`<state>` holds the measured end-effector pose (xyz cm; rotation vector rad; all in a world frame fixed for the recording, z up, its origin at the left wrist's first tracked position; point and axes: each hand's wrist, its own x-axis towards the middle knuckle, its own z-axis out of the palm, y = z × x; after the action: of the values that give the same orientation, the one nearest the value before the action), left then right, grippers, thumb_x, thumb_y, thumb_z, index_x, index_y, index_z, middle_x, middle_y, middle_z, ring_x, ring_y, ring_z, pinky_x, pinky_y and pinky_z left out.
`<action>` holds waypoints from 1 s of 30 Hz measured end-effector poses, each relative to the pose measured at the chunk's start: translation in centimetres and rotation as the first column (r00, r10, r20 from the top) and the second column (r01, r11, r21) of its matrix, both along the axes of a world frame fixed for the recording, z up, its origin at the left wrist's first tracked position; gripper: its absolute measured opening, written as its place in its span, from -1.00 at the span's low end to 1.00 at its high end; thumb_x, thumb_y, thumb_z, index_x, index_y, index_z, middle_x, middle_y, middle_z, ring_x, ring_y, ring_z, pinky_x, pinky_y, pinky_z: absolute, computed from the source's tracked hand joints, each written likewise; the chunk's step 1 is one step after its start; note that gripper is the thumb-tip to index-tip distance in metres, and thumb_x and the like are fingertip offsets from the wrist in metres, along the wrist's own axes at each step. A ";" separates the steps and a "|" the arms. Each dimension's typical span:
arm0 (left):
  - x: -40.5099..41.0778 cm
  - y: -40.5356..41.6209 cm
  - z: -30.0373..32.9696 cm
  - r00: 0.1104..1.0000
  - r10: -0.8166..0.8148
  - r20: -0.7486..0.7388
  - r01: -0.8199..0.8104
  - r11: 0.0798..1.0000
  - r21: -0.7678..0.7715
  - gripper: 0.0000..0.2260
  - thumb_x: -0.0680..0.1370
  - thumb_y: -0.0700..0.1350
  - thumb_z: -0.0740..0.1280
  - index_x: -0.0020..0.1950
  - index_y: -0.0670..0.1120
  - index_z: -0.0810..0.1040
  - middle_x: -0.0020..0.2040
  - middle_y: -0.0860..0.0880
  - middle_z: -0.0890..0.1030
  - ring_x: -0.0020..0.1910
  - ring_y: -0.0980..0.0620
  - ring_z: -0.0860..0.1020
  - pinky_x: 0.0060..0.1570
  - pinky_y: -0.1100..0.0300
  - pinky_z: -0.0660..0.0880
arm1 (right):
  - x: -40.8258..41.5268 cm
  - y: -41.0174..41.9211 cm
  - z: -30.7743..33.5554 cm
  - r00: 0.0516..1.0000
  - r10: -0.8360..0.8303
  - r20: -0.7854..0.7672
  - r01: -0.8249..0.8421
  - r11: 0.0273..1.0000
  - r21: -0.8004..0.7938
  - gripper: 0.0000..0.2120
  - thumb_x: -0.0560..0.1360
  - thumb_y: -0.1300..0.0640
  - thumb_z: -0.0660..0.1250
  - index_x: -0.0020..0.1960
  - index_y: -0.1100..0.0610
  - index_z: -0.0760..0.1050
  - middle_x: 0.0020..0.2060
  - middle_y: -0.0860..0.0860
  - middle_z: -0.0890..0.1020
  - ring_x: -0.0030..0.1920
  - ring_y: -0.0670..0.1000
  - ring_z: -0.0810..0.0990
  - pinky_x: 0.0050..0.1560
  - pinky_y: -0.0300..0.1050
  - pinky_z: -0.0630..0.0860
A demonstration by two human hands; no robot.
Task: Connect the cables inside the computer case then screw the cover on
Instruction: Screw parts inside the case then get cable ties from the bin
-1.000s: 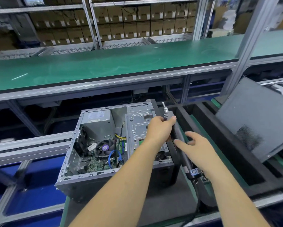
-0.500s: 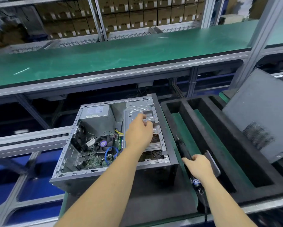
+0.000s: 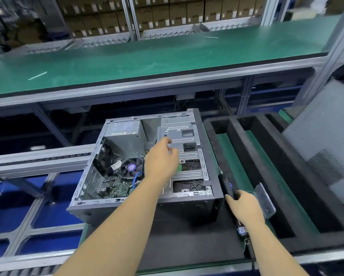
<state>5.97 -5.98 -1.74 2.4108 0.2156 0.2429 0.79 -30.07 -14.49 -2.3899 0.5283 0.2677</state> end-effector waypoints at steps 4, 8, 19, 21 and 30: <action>-0.4 2.7 -0.8 1.000 0.001 -0.016 0.001 0.993 0.118 -0.78 0.58 -0.05 0.18 0.18 -0.01 0.50 0.04 0.04 0.59 -0.03 -0.05 0.56 0.06 -0.07 0.52 | -0.4 1.6 2.5 0.946 -0.185 0.267 0.157 0.980 0.121 -0.73 0.60 0.00 0.28 0.19 0.13 0.59 0.07 0.12 0.64 0.11 0.18 0.59 0.15 0.04 0.50; -1.0 7.5 -1.4 0.994 0.011 -0.108 0.025 0.944 0.328 -0.83 0.57 -0.02 0.14 0.04 -0.02 0.49 -0.02 -0.02 0.59 -0.06 -0.10 0.53 -0.01 -0.05 0.52 | -2.6 7.3 7.8 0.733 -0.380 0.564 0.117 0.887 0.446 -0.67 0.59 -0.09 0.16 0.14 0.02 0.61 0.02 -0.15 0.63 0.10 -0.13 0.57 0.11 -0.21 0.39; -2.9 12.9 -3.6 0.871 -0.149 -0.469 0.181 0.983 0.023 -0.74 0.60 0.14 0.19 0.02 -0.01 0.55 -0.12 -0.01 0.58 -0.11 -0.06 0.53 -0.12 0.12 0.42 | -0.1 13.8 8.5 0.684 -0.053 0.727 0.260 0.950 -0.175 -0.59 0.53 -0.01 0.12 -0.45 0.06 0.44 -0.55 -0.11 0.31 -0.41 0.07 0.35 -0.13 -0.04 0.32; -2.9 11.6 -3.6 0.830 -0.188 -0.526 0.215 0.977 -0.011 -0.72 0.60 0.12 0.19 0.03 -0.05 0.54 -0.04 -0.05 0.57 -0.03 -0.08 0.53 -0.08 0.12 0.40 | 1.3 13.0 8.7 0.657 -0.056 0.752 0.262 0.952 -0.158 -0.61 0.51 0.00 0.11 -0.47 0.07 0.36 -0.56 -0.14 0.23 -0.46 0.04 0.26 -0.18 -0.07 0.29; -4.6 4.9 -3.9 0.818 0.015 -0.575 -0.160 0.966 -0.202 -0.56 0.63 -0.01 0.12 0.45 -0.22 0.29 0.33 -0.23 0.48 0.27 -0.21 0.48 0.12 0.10 0.38 | 9.2 10.7 10.4 0.716 0.113 0.689 -0.052 0.993 -0.109 -0.61 0.62 0.09 0.17 -0.38 0.12 0.41 -0.48 0.05 0.47 -0.31 0.21 0.47 -0.28 0.02 0.33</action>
<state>1.42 -1.09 -5.63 2.1659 0.5946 -0.4588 9.96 -19.38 -4.08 -2.3601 0.0667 -0.6268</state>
